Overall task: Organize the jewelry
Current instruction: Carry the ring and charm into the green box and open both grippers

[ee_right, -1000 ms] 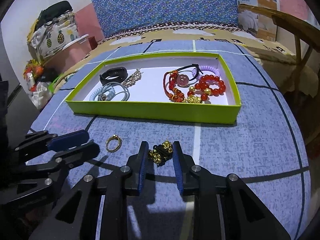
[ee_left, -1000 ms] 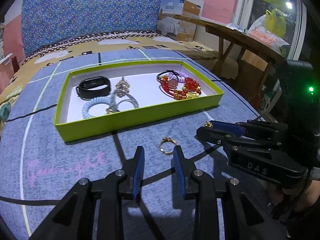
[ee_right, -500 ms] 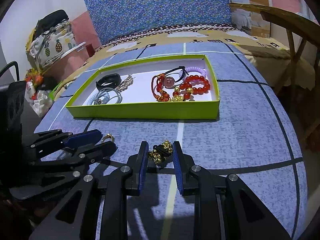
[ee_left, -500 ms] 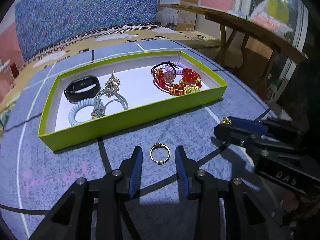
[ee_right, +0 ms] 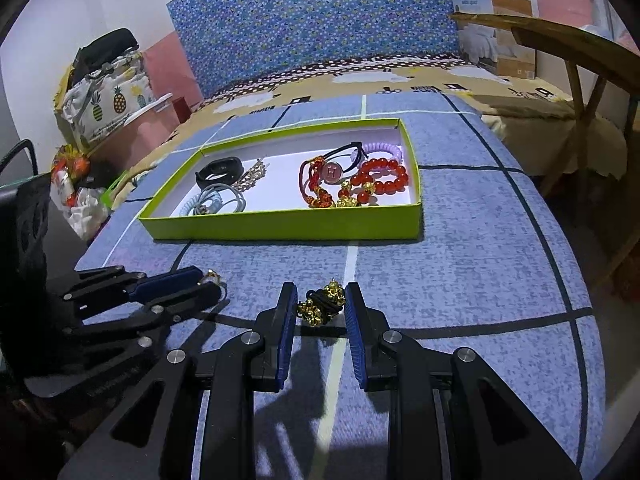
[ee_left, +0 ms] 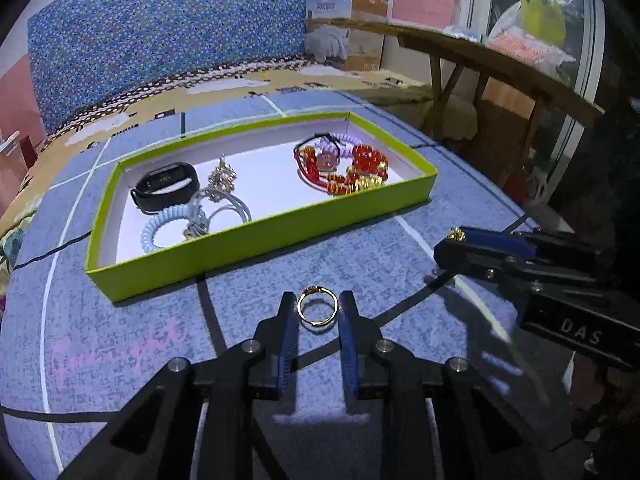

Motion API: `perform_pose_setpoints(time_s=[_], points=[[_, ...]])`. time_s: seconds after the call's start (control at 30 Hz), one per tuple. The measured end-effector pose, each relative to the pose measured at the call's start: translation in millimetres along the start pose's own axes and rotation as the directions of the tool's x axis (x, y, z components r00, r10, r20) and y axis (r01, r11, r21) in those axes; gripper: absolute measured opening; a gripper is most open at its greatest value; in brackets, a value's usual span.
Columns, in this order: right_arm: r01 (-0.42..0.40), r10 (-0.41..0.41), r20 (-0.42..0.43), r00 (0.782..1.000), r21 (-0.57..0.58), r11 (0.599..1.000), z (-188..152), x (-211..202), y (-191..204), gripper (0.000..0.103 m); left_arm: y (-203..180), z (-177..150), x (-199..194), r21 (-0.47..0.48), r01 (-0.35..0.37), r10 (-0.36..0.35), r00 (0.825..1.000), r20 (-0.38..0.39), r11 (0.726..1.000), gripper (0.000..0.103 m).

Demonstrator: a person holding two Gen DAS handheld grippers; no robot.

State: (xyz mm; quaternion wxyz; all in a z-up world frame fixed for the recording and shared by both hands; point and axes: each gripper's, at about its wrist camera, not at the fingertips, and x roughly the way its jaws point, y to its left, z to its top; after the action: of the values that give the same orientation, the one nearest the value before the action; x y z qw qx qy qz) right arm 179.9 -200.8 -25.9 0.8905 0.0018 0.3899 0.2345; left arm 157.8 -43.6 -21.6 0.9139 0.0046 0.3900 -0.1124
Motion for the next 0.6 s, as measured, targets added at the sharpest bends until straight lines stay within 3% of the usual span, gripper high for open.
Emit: perform_pose_setpoints(time_s=[0.6], points=[[-0.015, 0.017, 0.053, 0.998, -0.041, 0.999, 14, -17, 9, 0.025, 23, 20, -30, -0.059, 0.003, 0.003, 0.994, 0.109, 0.998, 0.022]])
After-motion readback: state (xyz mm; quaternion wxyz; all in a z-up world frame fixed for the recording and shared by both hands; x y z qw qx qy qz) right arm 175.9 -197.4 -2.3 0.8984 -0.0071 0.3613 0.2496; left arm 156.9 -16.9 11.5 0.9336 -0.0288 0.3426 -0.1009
